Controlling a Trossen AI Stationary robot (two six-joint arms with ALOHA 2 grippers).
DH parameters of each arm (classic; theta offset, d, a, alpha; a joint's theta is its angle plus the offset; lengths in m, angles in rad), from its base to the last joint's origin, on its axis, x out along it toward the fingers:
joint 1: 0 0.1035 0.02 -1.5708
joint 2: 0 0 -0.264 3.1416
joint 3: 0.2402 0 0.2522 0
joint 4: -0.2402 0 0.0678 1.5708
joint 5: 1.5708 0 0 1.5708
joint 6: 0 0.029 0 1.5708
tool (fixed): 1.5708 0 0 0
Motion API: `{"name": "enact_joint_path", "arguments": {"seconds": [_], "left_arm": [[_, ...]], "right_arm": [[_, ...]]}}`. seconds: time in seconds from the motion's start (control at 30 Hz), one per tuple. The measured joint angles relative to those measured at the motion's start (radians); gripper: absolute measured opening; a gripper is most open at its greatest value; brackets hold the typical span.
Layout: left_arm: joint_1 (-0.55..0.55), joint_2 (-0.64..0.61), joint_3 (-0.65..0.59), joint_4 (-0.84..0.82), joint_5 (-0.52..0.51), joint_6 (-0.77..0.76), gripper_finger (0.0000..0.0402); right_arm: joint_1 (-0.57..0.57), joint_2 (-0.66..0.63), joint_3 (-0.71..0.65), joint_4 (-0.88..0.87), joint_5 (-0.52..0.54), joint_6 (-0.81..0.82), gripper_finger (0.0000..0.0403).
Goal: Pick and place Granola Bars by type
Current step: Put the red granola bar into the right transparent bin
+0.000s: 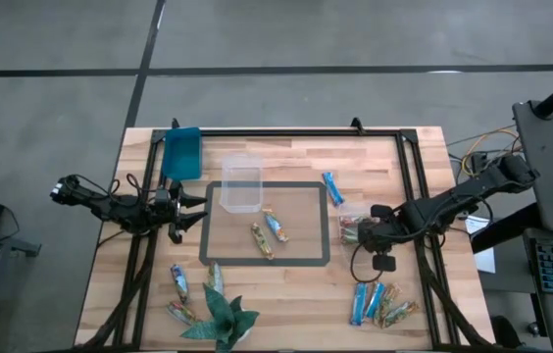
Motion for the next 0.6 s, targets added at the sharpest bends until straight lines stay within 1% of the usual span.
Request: {"name": "enact_joint_path", "arguments": {"seconds": [0.27,0.6], "left_arm": [[0.0,0.0,0.0,0.0,0.0,0.0,0.0197],[0.0,0.0,0.0,0.0,0.0,0.0,0.0197]], "right_arm": [[0.051,0.003,-0.066,0.067,-0.023,0.065,0.0011],[0.054,0.003,-0.119,0.168,-0.023,0.073,0.0011]]}}
